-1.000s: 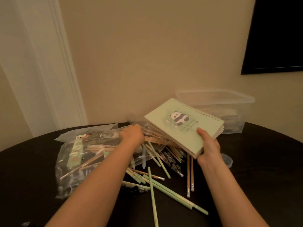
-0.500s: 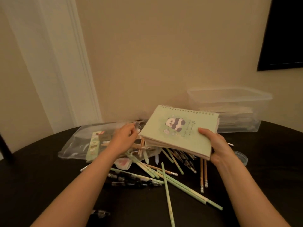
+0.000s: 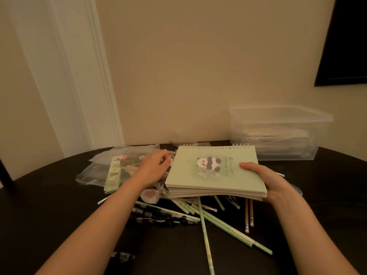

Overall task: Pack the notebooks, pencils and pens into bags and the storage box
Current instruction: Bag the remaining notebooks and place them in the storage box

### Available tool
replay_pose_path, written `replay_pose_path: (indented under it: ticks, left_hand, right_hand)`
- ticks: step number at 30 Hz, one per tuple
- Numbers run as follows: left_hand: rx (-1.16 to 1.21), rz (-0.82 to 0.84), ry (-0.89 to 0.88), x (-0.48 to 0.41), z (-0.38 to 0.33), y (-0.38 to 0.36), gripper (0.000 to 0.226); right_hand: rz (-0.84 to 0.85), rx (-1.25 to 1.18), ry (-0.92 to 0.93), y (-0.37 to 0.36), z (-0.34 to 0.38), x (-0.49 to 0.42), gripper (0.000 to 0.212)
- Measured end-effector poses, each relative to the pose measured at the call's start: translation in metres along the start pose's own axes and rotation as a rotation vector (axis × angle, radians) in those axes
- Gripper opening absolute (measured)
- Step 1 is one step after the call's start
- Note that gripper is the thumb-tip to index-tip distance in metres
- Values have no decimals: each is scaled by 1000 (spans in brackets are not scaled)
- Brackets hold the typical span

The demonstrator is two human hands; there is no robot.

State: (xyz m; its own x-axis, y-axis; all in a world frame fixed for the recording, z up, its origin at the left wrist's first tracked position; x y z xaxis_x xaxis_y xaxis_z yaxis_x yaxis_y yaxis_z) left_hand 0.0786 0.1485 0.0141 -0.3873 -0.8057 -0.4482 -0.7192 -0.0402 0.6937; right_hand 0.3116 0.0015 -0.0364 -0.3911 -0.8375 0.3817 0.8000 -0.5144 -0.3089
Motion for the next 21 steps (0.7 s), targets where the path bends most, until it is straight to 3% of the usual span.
replay_pose_path:
  ticks: [8,13,21]
  left_hand:
    - [-99,43,-38,3,1,-5,27]
    - [-111,75,-64,4,0,-7,22]
    - [-127,117,-106,9,-15,-1,17]
  right_hand:
    - [-21,112,-36,5,-6,-3,32]
    - [-32,86,-51,3,-7,-1,17]
    - [-9,39,-19,-3,-2,4,15]
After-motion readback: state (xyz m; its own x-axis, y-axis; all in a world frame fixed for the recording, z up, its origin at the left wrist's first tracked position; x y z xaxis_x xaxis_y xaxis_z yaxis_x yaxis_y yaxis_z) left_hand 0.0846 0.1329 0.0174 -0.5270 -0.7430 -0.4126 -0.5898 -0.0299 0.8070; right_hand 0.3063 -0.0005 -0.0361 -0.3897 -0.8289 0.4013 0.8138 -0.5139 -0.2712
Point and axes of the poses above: each hand's wrist, its own x-axis away from the middle knuckle, its own y-axis out of the back of the hand, z = x × y, the point moved 8 cm from there along -x, towards the middle knuckle, and after that the axes turned 7 degrees about -z, right-handed, at the moved point
